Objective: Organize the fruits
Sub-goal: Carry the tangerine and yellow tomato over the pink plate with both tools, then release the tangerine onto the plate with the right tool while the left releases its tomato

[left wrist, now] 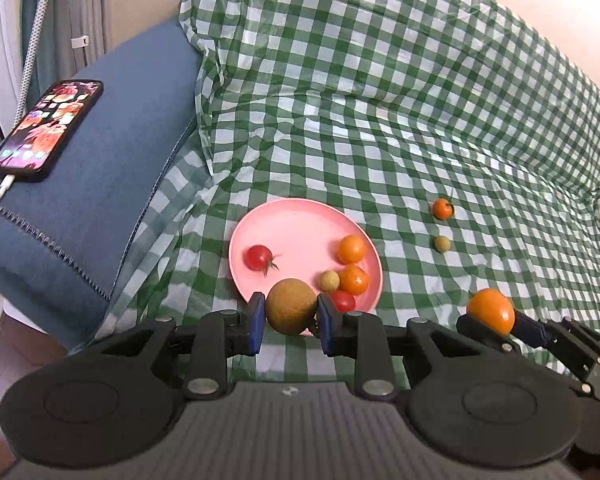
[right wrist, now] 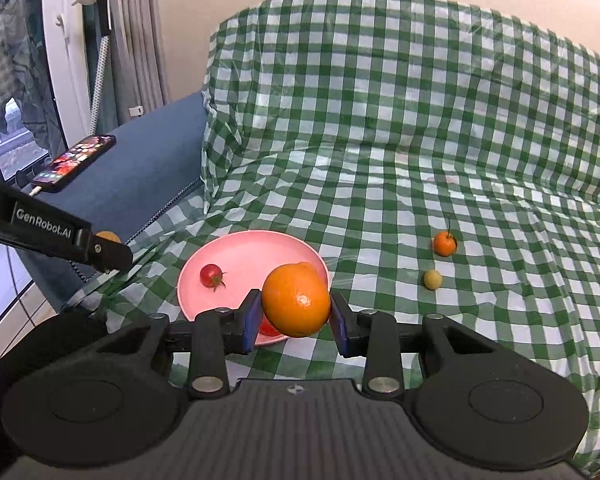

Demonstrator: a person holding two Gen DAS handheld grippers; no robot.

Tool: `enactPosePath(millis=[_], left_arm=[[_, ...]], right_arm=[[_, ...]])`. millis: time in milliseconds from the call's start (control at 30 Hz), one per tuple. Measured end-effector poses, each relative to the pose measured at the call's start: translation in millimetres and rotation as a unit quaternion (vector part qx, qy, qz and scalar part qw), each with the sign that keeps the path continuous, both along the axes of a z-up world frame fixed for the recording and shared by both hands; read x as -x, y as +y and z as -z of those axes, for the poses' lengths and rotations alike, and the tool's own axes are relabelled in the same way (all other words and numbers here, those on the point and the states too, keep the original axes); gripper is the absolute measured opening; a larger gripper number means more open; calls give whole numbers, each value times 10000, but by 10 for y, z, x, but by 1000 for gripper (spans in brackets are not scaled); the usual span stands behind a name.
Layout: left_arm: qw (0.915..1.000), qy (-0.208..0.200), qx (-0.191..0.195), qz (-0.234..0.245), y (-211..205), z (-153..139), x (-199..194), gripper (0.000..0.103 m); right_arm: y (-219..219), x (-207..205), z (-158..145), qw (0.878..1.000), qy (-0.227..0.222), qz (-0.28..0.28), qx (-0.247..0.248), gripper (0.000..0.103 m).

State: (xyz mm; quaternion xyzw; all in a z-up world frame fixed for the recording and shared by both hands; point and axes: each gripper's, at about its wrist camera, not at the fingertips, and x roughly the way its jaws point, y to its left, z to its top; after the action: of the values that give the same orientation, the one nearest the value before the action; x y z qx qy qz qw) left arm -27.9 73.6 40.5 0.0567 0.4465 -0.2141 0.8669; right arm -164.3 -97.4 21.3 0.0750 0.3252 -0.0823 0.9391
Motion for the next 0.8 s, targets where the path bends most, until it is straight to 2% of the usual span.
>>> enactPosePath(millis=[267,800], left_arm=[[9997,176,-157,-8,-226,252,-412,30],[9959,771,-478,-34,-470,952,-1054,30]], right_arm=[[-49,-506,246,9998,188,-83,-18,37],[-131,-1381,823,9974,580,-434,53,37]])
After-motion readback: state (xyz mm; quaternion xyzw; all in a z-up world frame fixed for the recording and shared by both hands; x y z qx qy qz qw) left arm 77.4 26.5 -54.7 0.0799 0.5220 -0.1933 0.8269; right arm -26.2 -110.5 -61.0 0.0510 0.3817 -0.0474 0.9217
